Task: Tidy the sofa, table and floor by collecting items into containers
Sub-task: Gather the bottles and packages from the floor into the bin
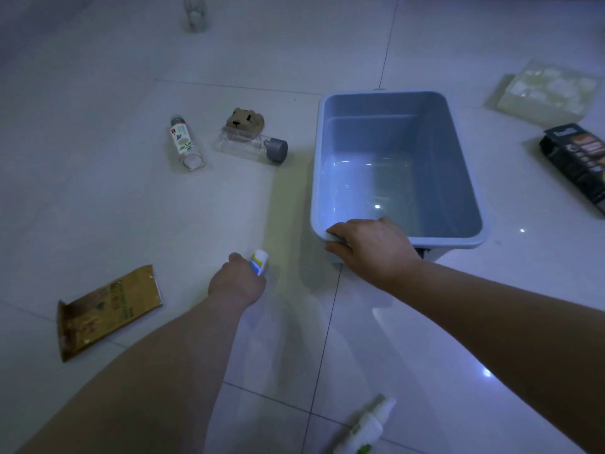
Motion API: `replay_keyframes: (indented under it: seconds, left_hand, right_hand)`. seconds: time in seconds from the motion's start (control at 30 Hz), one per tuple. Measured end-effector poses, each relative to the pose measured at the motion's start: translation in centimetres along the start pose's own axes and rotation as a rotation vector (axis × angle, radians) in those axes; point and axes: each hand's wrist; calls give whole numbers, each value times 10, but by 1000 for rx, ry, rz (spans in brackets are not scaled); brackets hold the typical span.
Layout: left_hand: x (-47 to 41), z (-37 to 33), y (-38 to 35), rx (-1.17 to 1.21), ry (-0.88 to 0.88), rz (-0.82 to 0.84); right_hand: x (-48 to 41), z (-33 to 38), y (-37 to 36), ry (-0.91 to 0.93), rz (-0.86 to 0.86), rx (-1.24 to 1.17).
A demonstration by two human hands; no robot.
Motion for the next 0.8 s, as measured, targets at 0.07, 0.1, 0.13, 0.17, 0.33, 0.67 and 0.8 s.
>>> replay_keyframes:
  seconds: [0.07,0.1,0.13,0.17,0.33,0.67,0.8]
  left_hand:
    - [-1,-8,8,123,11,-64]
    - [-1,-12,13,178,9,-91]
    - [-2,-17,18,233,10,-116]
    - [-3,-22,24,292,11,-143]
    - [-3,-48,58,617,0,-288]
    - [21,-101,113,914,-257,-517]
    - [30,-120,109,623,-424,-455]
  right_hand:
    - [-1,-2,-2,12,9,4]
    - [-2,-3,-2,18,14,10]
    - [-3,-4,-4,25,20,21]
    - [-3,-5,-5,30,22,31]
    - [-9,-5,-11,-9,1,42]
    - [1,-13,1,17,-59,74]
    - [12,-27,13,18,-79,87]
Point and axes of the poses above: each hand's wrist, its own x-axis away from the middle knuckle, its own y-axis out of the back of the hand, z = x × y, and after that the axes turned 15 degrees about -x, right-handed
